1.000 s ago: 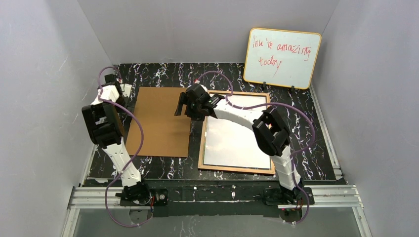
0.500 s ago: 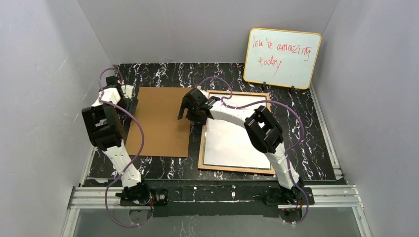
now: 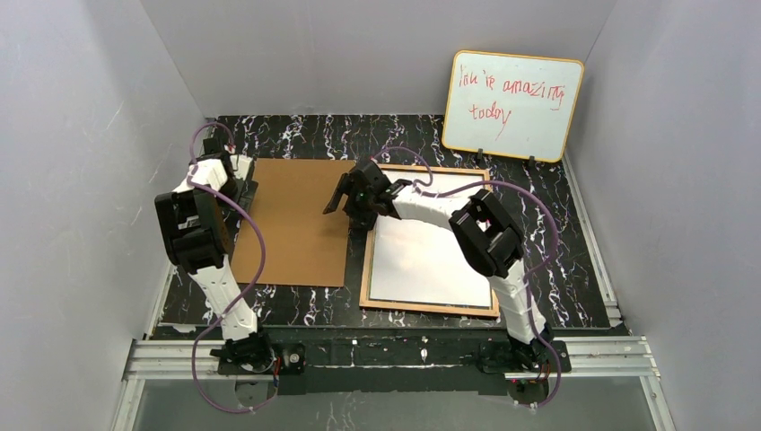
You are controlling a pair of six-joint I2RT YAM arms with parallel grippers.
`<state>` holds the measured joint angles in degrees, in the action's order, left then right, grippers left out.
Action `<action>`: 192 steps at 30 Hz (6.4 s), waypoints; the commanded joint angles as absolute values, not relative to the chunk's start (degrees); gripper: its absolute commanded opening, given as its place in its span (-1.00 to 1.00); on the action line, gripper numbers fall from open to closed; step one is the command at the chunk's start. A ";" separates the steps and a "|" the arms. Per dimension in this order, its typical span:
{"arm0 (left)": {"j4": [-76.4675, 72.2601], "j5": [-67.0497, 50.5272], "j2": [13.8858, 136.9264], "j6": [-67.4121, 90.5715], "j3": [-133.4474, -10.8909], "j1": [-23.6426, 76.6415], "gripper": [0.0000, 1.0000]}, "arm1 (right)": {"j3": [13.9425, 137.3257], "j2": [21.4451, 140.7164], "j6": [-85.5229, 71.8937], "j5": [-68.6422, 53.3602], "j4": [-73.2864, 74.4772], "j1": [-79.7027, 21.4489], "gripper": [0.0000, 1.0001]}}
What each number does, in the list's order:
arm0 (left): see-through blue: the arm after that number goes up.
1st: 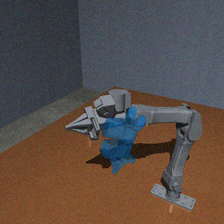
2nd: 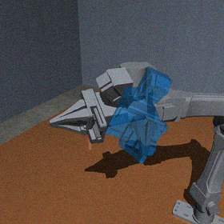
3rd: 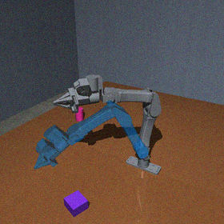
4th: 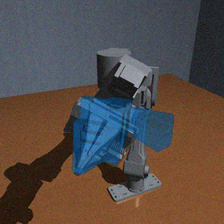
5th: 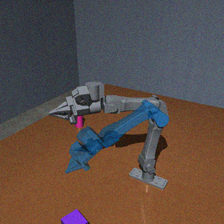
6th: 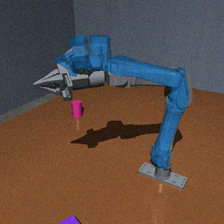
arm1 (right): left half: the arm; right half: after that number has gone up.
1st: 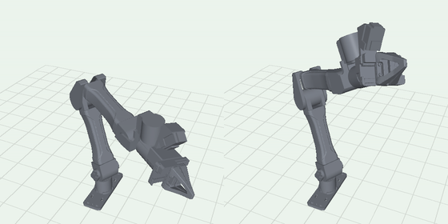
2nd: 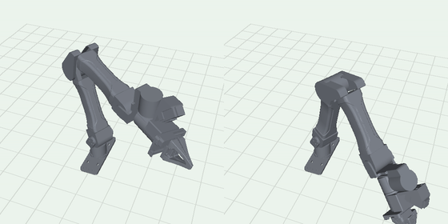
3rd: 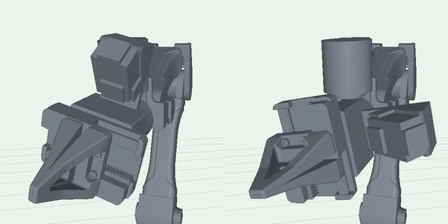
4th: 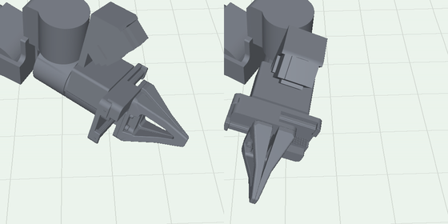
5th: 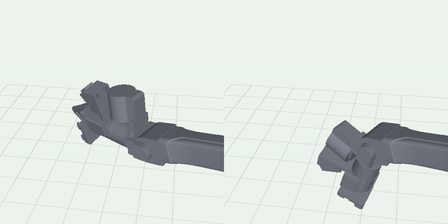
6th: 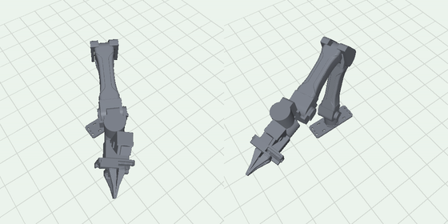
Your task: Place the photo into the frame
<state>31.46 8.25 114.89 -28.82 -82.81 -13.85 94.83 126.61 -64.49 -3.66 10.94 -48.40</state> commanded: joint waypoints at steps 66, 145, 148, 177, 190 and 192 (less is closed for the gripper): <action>64.45 -51.97 69.86 -77.32 -81.35 -10.17 0.96 | 103.65 116.78 -87.08 -28.24 -1.78 -38.17 -0.97; 82.77 -47.42 78.75 -95.10 -103.04 4.62 -1.00 | 73.62 82.30 15.07 -35.82 -5.68 -42.05 0.91; 82.81 -46.53 78.84 -95.16 -103.50 5.71 -1.00 | 71.87 83.80 18.21 -32.83 -8.58 -44.24 0.90; 56.55 -42.53 74.84 -71.16 -99.59 7.81 0.93 | 73.70 93.16 24.26 -15.18 -20.52 -52.43 -0.97; 12.36 -14.09 76.01 -21.85 -101.22 7.56 0.96 | 82.31 93.09 -9.65 -23.73 -15.32 -41.23 -0.97; 11.98 -13.46 77.11 -17.66 -103.85 7.49 0.96 | 82.65 93.04 -17.07 -28.05 -14.76 -37.85 -0.97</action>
<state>21.91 -20.88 76.82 -32.69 -99.00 7.66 78.22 93.80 1.15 -18.44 -14.20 -43.18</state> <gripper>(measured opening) 0.981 0.053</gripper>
